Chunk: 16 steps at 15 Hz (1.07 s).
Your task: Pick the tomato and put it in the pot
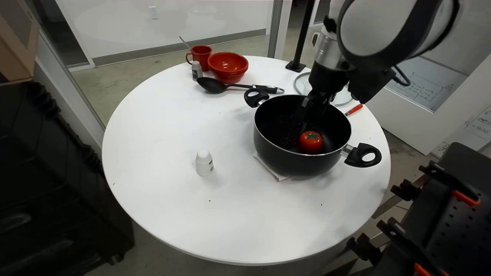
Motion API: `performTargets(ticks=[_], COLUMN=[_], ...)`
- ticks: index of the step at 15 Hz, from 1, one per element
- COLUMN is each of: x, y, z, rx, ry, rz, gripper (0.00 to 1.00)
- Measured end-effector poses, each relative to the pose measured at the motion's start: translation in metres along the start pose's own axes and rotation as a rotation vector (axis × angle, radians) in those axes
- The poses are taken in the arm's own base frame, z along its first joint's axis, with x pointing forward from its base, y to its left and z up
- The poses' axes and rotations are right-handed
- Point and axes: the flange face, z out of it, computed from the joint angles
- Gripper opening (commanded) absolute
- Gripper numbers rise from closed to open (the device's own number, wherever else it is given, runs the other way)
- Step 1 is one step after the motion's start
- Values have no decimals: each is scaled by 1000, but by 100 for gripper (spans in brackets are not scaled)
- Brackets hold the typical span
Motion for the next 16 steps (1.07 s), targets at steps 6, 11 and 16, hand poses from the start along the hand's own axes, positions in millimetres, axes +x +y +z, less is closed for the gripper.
performTargets(ticks=[6,11,16], x=[-3,-13,-19], y=[13,16,13], z=[-86,-166,-195], rx=[93,107,112], ry=[-18,-33,-16], rz=[49,38,31], gripper=[100,100,100])
